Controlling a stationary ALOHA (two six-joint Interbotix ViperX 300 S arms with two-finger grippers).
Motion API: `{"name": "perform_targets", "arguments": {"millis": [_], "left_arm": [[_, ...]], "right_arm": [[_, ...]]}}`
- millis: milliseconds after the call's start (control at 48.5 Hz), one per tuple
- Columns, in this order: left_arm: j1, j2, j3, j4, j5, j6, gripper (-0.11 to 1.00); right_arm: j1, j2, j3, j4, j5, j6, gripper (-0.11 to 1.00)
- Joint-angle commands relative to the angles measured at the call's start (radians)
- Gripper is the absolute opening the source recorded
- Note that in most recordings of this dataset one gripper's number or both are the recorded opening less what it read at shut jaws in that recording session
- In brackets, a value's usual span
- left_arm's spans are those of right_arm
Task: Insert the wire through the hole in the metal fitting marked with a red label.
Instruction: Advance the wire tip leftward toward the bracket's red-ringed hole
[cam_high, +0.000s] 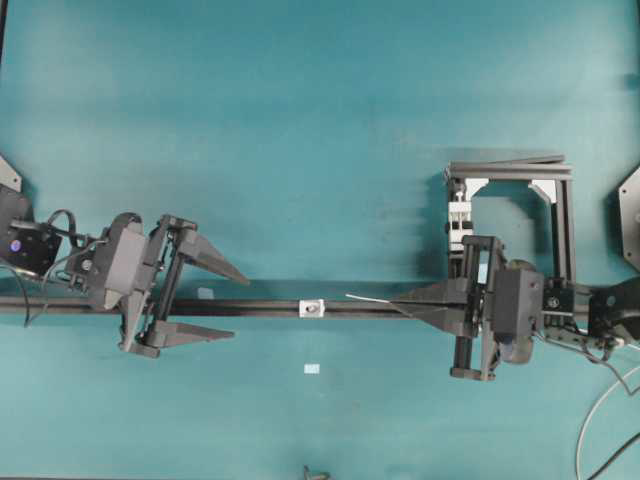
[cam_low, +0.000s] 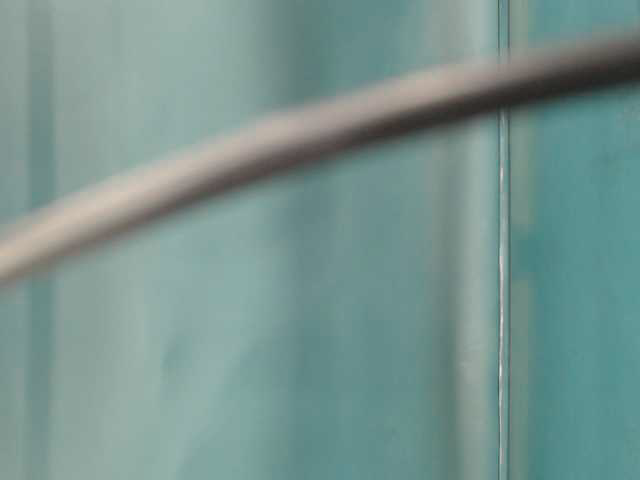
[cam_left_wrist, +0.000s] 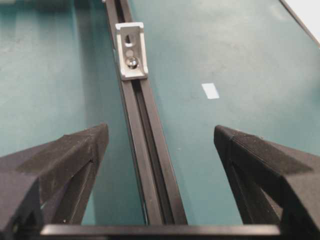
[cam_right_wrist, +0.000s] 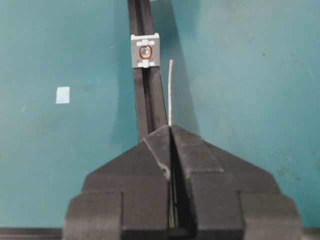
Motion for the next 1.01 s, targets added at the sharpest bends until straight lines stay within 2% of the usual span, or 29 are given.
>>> {"name": "perform_targets", "arguments": {"millis": [0, 989], "left_arm": [[-0.005, 0.002, -0.003, -0.002, -0.037, -0.002, 0.61], [-0.005, 0.032, -0.017, 0.005, -0.043, -0.002, 0.61]], "right_arm": [[0.012, -0.009, 0.000, -0.002, -0.014, 0.005, -0.01], [0.021, -0.006, 0.000, -0.002, 0.038, 0.008, -0.01]]}}
